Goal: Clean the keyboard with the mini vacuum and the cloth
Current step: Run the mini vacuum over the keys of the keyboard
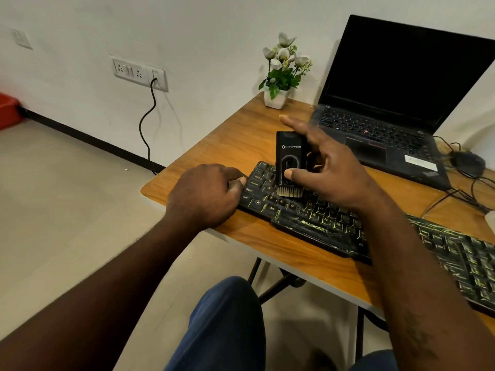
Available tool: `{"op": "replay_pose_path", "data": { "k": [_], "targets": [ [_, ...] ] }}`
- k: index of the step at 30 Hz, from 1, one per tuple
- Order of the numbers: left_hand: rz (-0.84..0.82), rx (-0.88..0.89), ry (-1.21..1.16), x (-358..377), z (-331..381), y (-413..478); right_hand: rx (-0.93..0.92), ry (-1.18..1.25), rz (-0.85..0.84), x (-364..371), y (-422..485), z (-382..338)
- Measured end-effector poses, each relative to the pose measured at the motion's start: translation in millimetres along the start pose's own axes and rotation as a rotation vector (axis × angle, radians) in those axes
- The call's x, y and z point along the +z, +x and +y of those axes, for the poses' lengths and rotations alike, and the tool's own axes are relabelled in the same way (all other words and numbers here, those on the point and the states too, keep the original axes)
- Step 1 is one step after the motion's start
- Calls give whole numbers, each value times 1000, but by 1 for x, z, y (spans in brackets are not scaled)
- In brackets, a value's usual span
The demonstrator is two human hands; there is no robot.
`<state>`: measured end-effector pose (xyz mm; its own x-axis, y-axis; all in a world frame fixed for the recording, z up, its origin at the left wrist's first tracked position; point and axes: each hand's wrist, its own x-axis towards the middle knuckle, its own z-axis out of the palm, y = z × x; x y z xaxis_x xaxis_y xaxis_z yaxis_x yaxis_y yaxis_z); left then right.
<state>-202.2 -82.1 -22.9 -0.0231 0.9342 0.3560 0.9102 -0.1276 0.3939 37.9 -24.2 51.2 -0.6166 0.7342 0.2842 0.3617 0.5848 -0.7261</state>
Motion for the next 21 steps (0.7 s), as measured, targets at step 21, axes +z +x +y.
{"op": "replay_pose_path", "data": {
  "k": [21],
  "targets": [
    [8,7,-12,1,0,-1,-120,95,60,8,3,-1]
  ]
}}
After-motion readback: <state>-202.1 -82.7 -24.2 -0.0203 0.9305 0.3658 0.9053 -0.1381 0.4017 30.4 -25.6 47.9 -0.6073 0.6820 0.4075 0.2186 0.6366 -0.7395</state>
